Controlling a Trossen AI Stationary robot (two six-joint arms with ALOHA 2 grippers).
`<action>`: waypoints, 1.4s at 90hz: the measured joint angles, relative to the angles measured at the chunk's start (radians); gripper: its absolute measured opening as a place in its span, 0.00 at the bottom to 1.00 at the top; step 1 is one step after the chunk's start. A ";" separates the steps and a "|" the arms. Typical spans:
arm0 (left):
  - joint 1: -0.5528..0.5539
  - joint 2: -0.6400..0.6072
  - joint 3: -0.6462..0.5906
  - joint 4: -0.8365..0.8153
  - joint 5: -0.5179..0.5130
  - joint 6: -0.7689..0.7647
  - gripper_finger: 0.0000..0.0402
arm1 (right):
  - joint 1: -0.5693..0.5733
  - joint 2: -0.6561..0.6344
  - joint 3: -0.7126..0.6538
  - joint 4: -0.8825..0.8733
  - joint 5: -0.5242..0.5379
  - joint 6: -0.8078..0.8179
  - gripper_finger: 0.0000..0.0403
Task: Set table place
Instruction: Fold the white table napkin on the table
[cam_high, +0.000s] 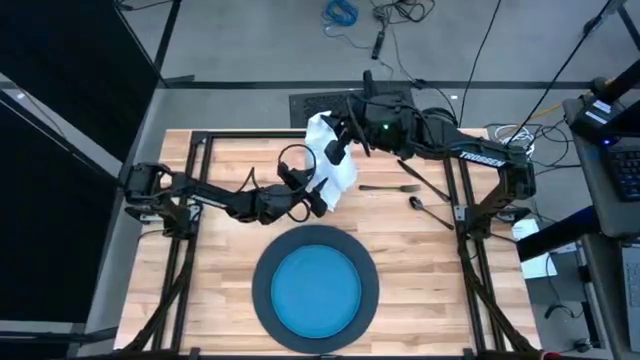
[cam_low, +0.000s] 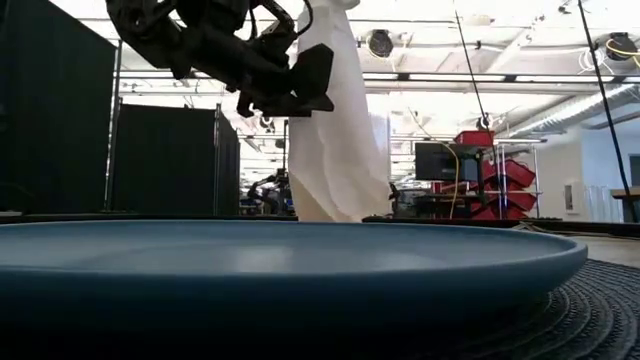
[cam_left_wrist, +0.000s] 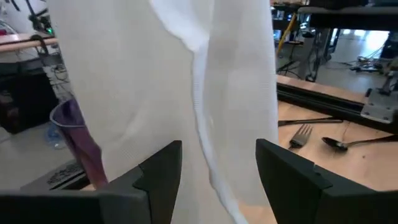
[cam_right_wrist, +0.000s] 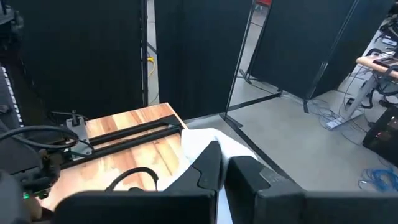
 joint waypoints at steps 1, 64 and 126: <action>0.000 0.000 0.000 -0.004 0.000 0.000 0.43 | 0.000 0.000 0.000 0.000 0.000 0.000 0.00; -0.104 -0.194 0.000 -0.147 -0.024 0.181 0.00 | -0.018 -0.022 0.000 -0.089 0.011 -0.004 0.00; -0.279 -0.826 0.000 -0.568 -0.375 0.371 0.00 | -0.001 -0.083 0.001 -0.169 0.002 0.071 0.00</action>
